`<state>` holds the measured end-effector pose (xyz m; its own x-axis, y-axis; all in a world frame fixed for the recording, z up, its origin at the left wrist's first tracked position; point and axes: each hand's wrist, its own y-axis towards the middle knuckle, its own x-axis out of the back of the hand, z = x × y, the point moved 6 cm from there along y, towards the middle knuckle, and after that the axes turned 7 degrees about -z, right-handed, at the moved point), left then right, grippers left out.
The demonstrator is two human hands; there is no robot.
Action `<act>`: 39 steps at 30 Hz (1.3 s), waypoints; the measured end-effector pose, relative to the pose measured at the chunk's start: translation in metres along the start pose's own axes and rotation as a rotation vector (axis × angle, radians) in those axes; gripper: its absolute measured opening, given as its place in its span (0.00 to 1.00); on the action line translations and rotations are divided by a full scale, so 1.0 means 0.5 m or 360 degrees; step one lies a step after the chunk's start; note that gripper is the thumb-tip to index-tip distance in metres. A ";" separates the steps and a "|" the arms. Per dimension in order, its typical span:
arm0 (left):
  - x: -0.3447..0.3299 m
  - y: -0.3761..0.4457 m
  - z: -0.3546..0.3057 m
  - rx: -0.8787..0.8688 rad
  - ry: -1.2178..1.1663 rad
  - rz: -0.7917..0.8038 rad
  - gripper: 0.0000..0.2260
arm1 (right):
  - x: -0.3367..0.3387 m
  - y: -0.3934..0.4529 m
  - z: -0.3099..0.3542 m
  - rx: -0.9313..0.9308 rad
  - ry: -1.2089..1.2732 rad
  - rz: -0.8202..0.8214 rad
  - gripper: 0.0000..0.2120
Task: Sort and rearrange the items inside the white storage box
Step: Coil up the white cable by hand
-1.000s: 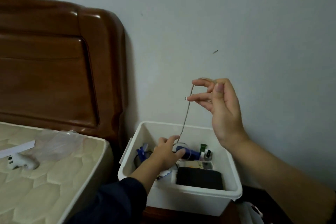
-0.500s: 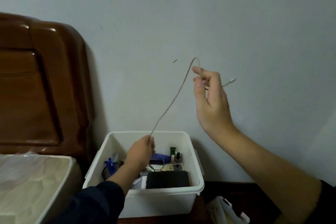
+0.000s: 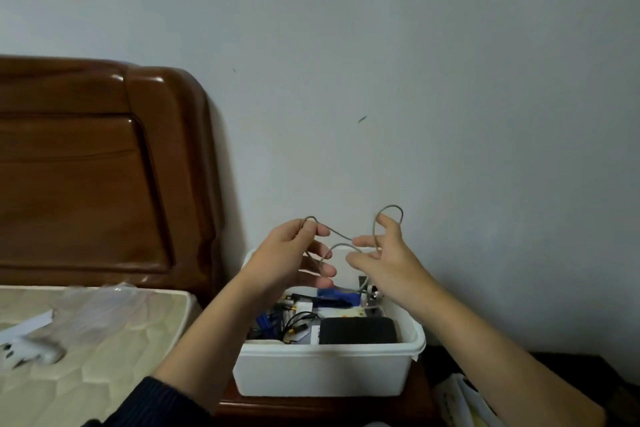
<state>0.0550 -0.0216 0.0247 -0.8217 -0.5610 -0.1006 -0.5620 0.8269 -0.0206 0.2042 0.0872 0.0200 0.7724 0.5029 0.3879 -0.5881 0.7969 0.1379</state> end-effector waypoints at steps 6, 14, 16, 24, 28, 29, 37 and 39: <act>0.028 -0.135 0.096 0.0099 -0.0505 -0.0163 0.07 | -0.043 -0.133 -0.084 -0.0362 0.0366 0.0338 0.07; 0.001 -0.281 0.202 0.0082 -0.0577 -0.0468 0.10 | -0.087 -0.286 -0.183 -0.0623 0.0526 -0.0099 0.11; -0.017 -0.299 0.215 0.0115 -0.0378 -0.0468 0.12 | -0.092 -0.300 -0.186 -0.0591 0.0649 -0.0236 0.12; -0.036 -0.305 0.220 0.0058 -0.0522 -0.0502 0.10 | -0.086 -0.298 -0.164 -0.0475 0.1106 -0.0305 0.06; -0.021 -0.300 0.220 -0.0008 -0.0577 -0.0572 0.11 | -0.070 -0.313 -0.183 -0.0527 0.0965 -0.0350 0.04; -0.020 -0.299 0.219 -0.0028 -0.0586 -0.0579 0.11 | -0.068 -0.315 -0.188 -0.0529 0.0943 -0.0349 0.04; -0.040 -0.298 0.225 0.0082 -0.0583 -0.0525 0.09 | -0.056 -0.317 -0.166 -0.0412 0.1184 -0.0340 0.07; -0.034 -0.299 0.230 0.0153 -0.0586 -0.0605 0.14 | -0.043 -0.318 -0.160 -0.0394 0.1176 -0.0395 0.07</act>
<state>0.1642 -0.1312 -0.0848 -0.4647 -0.7849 -0.4100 -0.7881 0.5777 -0.2127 0.3002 -0.0236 -0.0834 0.8828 0.3238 -0.3404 -0.3759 0.9214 -0.0982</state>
